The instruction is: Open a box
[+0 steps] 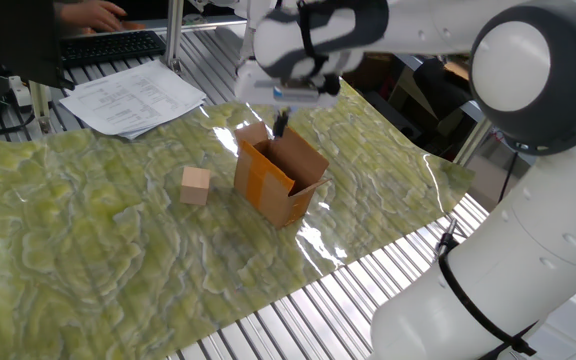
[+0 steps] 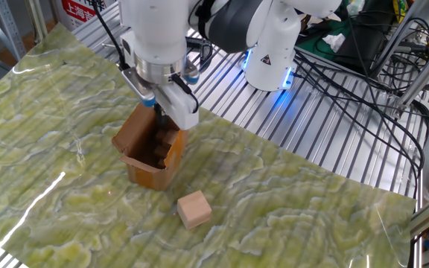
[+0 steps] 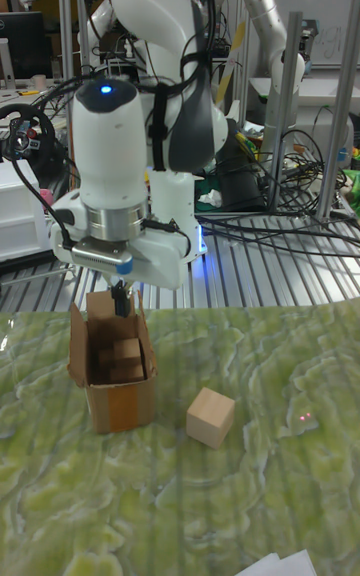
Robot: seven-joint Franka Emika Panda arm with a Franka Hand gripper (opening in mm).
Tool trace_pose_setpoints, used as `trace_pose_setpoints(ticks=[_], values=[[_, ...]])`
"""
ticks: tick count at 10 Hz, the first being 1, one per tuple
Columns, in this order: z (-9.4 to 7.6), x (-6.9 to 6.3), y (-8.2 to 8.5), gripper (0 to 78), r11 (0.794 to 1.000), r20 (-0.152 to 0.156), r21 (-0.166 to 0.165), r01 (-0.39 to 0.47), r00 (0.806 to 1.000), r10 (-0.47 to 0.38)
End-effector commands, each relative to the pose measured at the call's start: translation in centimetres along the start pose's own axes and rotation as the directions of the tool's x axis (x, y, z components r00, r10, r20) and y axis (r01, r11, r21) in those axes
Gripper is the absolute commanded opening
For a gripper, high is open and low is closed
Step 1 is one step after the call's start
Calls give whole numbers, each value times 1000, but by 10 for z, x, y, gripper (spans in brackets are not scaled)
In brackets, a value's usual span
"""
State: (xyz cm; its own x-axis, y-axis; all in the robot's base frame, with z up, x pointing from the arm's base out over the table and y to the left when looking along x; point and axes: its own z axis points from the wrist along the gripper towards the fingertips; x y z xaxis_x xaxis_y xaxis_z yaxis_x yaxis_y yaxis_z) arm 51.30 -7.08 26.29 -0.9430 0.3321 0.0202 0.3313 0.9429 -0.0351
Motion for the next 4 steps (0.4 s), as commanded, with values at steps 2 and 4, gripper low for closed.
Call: trace_pose_setpoints(ticks=[2, 4], values=[[-12, -6, 7, 0, 1000, -2, 2, 27, 1000, -27], [-12, -6, 7, 0, 1000, -5, 5, 28, 1000, -28]])
